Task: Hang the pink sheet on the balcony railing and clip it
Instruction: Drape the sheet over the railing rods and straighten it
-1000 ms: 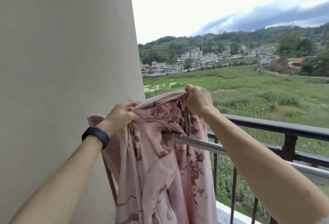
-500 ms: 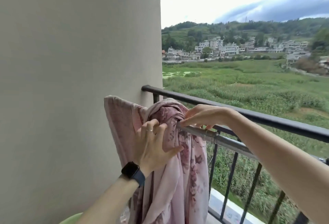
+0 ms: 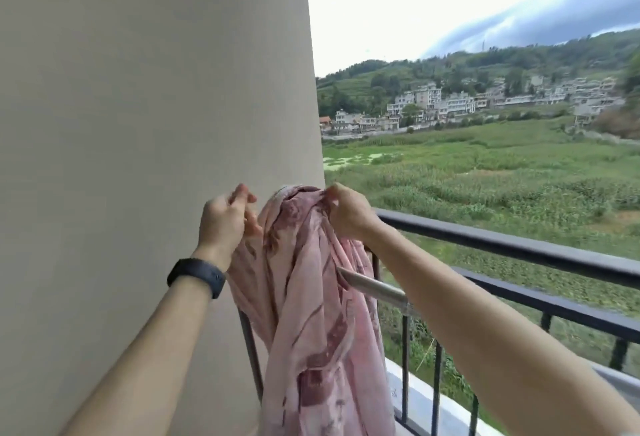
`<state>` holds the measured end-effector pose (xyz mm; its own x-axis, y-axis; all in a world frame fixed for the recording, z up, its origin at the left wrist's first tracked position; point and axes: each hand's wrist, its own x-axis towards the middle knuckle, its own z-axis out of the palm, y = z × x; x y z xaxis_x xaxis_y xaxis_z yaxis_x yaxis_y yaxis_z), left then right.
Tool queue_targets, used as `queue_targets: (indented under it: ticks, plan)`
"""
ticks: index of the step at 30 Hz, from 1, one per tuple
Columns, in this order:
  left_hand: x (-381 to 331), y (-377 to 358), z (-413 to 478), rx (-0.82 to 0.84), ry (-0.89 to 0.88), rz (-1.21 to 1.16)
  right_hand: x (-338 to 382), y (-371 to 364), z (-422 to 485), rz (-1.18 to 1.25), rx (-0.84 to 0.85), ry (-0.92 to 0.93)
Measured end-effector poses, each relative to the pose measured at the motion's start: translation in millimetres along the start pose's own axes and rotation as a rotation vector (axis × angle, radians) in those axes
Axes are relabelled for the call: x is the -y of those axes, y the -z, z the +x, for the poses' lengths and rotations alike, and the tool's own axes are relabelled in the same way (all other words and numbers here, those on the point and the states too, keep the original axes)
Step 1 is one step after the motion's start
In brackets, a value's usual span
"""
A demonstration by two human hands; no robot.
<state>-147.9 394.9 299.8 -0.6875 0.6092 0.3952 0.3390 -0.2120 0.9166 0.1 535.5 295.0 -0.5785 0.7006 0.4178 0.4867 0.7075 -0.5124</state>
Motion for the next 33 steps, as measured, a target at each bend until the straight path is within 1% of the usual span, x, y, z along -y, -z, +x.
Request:
queue_targets:
  ticks: [1, 2, 3, 4, 6, 7, 8, 10, 11, 12, 13, 14, 15, 16, 17, 19, 21, 23, 24, 27, 28, 29, 30, 31, 32, 33]
  plan:
    - [-1.5, 1.6, 2.9, 0.004, -0.039, 0.122, 2.1, -7.0, -2.6, 0.047, 0.172, -0.011]
    - [-1.8, 0.7, -3.9, 0.026, -0.101, 0.298, 1.7, -13.6, -5.5, 0.062, 0.361, -0.038]
    - [4.2, -3.4, -16.0, 0.073, -0.183, 0.449, -0.6, -17.6, -8.6, 0.078, 0.511, -0.093]
    - [8.0, -10.5, -37.3, 0.148, -0.259, 0.595, -3.8, -17.9, -11.0, 0.088, 0.586, -0.158]
    - [16.7, -28.4, -76.5, 0.28, -0.369, 0.963, -7.6, -9.5, -11.9, 0.004, 0.566, -0.199]
    - [25.7, -36.2, -86.2, 0.318, -0.372, 1.152, -8.6, -3.2, -12.4, -0.034, 0.545, -0.203]
    - [37.8, -42.3, -88.7, 0.339, -0.336, 1.283, -9.7, 2.1, -13.7, -0.024, 0.551, -0.209]
    - [57.7, -44.3, -87.4, 0.309, -0.274, 1.385, -9.2, 6.0, -20.2, 0.042, 0.633, -0.208]
    - [66.2, -42.1, -83.6, 0.262, -0.298, 1.414, -7.9, 3.9, -24.2, 0.059, 0.658, -0.194]
    - [69.7, -39.9, -82.1, 0.214, -0.355, 1.437, -5.8, 0.6, -28.2, 0.03, 0.655, -0.161]
    - [71.7, -37.4, -79.9, 0.201, -0.403, 1.45, -3.3, -3.5, -32.3, -0.043, 0.631, -0.11]
    - [74.0, -32.8, -75.9, 0.213, -0.457, 1.427, -0.4, -8.5, -36.2, -0.141, 0.597, -0.051]
    - [74.7, -27.4, -70.1, 0.241, -0.462, 1.354, 1.1, -15.4, -39.8, -0.224, 0.55, 0.01]
    - [70.9, -20.8, -62.6, 0.268, -0.415, 1.2, 2.2, -22.2, -43.4, -0.278, 0.501, 0.057]
    - [64.2, -12.4, -52.8, 0.278, -0.342, 0.989, 2.9, -28.2, -45.9, -0.32, 0.461, 0.088]
    - [51.5, 4.6, -32.2, 0.294, -0.214, 0.599, 3.2, -40.1, -47.0, -0.403, 0.391, 0.111]
    - [43.1, 17.5, -14.1, 0.386, -0.144, 0.383, 5.6, -47.2, -46.4, -0.422, 0.314, 0.128]
    - [43.2, 24.9, 0.9, 0.421, -0.065, 0.234, 6.7, -44.3, -42.3, -0.3, 0.289, 0.122]
    - [45.1, 26.7, 7.1, 0.407, -0.004, 0.14, 4.9, -39.2, -39.1, -0.209, 0.318, 0.099]
    - [53.5, 22.1, 18.8, 0.374, 0.228, -0.22, -5.3, -17.6, -28.4, 0.129, 0.501, -0.048]
    - [53.6, 18.8, 19.7, 0.378, 0.27, -0.284, -6.6, -15.3, -25.8, 0.196, 0.531, -0.1]
    - [51.8, 13.9, 19.0, 0.396, 0.293, -0.306, -6.7, -18.1, -23.1, 0.159, 0.509, -0.103]
    - [48.6, 8.4, 18.1, 0.424, 0.288, -0.273, -4.7, -24.3, -21.9, 0.04, 0.454, -0.053]
    - [45.2, 3.3, 16.7, 0.45, 0.242, -0.183, -1.9, -33.5, -21.1, -0.091, 0.383, 0.001]
    - [41.7, 0.6, 14.9, 0.471, 0.16, -0.037, 1.1, -42.5, -22.2, -0.188, 0.285, 0.063]
    - [38.7, 1.2, 13.5, 0.483, 0.066, 0.128, 3.9, -46.6, -23.5, -0.234, 0.196, 0.108]
